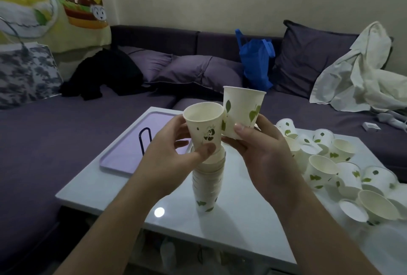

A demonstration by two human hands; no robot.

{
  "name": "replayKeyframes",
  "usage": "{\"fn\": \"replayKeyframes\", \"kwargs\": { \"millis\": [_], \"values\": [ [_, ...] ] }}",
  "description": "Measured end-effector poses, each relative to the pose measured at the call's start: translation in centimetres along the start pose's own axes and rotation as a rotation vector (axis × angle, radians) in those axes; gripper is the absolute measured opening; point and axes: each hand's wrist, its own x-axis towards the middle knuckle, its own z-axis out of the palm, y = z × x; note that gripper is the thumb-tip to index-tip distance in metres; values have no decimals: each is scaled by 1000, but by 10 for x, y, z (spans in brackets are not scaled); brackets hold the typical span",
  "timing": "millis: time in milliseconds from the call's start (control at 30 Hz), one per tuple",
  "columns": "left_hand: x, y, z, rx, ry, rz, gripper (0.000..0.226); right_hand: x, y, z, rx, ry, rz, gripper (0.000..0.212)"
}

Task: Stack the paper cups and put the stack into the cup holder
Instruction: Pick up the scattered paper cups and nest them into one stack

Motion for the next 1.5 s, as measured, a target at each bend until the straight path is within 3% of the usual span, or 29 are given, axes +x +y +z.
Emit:
{"fn": "replayKeyframes", "kwargs": {
  "millis": [167,367,467,767,867,1133,1267,1500],
  "values": [
    [4,-6,2,60,-38,-30,57,7,9,-6,-94,77,24,50],
    [4,-8,2,69,-107,-69,82,11,8,-20,-106,143,0,59],
    [3,-7,1,25,-95,-23,81,10,5,-16,-181,123,-41,55],
    [4,2,4,-130,-29,64,64,7,21,-2,-774,-93,0,51],
    [2,-4,2,-83,-22,67,55,5,18,-5,-810,-109,1,54],
    [3,-6,0,-4,22,117,74,4,20,-6,-854,-115,-29,50],
    [3,-13,-1,58,-47,88,79,2,21,-6,-856,-113,-46,59],
    [4,-18,5,48,-79,4,50,3,25,-11,-858,-96,-49,53]
  ]
}}
